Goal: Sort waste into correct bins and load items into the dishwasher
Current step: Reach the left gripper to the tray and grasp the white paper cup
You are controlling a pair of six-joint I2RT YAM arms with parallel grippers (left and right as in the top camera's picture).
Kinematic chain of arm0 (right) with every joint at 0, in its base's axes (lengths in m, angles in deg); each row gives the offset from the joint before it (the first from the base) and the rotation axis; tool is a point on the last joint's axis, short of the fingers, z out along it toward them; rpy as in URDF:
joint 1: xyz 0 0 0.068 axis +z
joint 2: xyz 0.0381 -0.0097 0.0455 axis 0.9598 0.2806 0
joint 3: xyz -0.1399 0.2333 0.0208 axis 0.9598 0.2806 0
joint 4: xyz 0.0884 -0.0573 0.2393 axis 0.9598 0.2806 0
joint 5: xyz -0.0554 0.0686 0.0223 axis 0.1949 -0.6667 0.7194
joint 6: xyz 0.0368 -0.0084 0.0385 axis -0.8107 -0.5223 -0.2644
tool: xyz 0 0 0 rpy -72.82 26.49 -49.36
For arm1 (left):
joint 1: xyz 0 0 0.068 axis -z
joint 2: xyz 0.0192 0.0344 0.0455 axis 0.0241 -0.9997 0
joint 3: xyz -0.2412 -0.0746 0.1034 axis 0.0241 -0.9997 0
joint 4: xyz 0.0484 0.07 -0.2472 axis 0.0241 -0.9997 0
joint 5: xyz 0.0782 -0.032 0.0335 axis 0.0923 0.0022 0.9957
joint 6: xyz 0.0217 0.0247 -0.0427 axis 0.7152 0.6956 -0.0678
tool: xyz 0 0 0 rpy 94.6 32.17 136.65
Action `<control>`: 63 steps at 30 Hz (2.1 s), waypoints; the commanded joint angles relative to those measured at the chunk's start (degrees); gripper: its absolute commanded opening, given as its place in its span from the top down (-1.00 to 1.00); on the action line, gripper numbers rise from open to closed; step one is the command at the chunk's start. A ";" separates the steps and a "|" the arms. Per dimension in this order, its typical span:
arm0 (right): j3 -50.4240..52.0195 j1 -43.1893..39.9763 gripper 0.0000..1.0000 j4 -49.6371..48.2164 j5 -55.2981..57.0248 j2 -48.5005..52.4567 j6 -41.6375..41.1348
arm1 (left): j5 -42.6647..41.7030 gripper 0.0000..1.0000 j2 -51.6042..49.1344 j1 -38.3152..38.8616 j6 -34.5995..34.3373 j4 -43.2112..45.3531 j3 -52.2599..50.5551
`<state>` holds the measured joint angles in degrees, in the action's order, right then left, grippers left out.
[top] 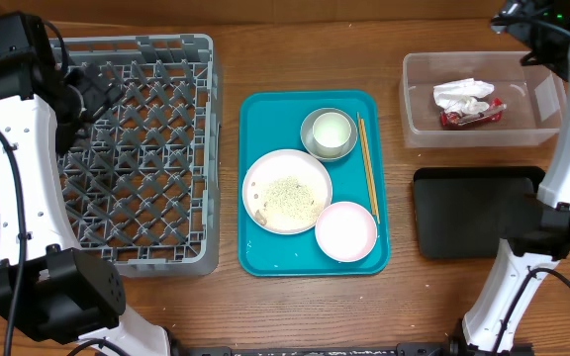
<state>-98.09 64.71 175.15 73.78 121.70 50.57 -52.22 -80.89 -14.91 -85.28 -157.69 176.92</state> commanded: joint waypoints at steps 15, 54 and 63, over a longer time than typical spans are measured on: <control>-0.44 -2.27 -1.00 -0.17 -1.99 -0.72 -0.13 | 14.75 -0.73 -1.46 44.83 14.64 8.44 0.76; -0.44 -2.27 -1.00 -0.17 -1.99 -0.72 -0.11 | 16.24 0.32 -22.43 57.46 27.34 20.59 0.39; -0.44 -2.27 -1.00 -0.17 -1.99 -0.72 -0.13 | 20.00 0.83 -22.49 56.22 27.32 21.49 0.39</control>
<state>-98.09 62.46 175.15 71.92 121.70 50.53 -33.84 -102.42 42.09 -58.22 -136.29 177.09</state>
